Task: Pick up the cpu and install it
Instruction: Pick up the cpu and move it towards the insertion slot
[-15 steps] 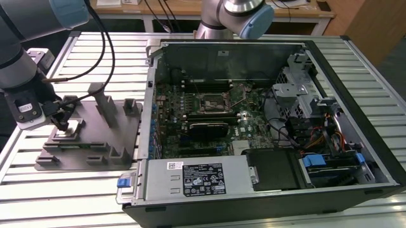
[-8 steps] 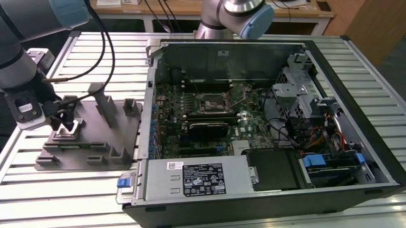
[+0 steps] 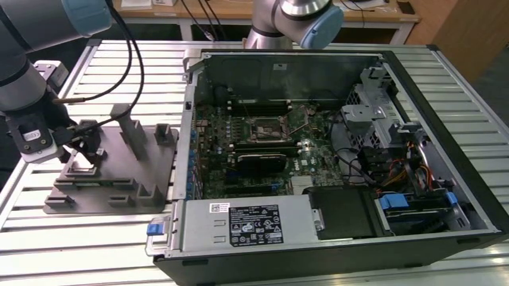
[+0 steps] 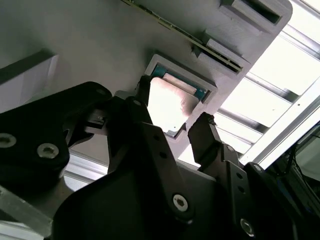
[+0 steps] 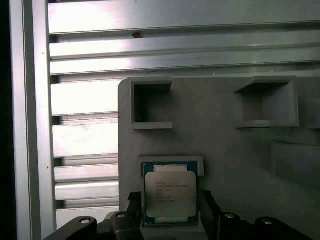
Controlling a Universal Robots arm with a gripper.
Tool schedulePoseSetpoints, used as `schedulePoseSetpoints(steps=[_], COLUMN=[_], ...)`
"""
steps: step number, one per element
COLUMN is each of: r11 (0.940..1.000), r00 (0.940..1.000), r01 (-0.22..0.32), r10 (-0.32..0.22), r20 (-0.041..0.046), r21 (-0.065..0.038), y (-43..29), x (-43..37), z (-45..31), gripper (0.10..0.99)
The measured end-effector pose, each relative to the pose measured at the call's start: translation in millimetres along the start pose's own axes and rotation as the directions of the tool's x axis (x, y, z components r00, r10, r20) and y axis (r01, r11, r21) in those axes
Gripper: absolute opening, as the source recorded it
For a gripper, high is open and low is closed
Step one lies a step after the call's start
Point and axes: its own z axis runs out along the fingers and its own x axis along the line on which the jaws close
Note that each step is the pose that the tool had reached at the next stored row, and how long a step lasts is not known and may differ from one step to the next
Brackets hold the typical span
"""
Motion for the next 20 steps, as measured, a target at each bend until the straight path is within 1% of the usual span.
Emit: schedulePoseSetpoints(steps=[7,14,16,17,20], r11=[1.0000,1.0000,1.0000,1.0000,1.0000], r00=[1.0000,1.0000,1.0000,1.0000,1.0000], r01=[0.004,0.004,0.004,0.004,0.010], r10=[-0.004,-0.004,-0.004,-0.004,-0.010], r20=[-0.0001,-0.0002,-0.0001,-0.0002,-0.0003], r21=[0.000,0.000,0.000,0.000,-0.002], y=[-0.3,-0.4,-0.3,-0.4,-0.3], x=[0.1,0.1,0.1,0.1,0.1], z=[7.7,8.1,8.1,8.2,9.6], gripper=[0.588,0.588,0.600,0.663,0.663])
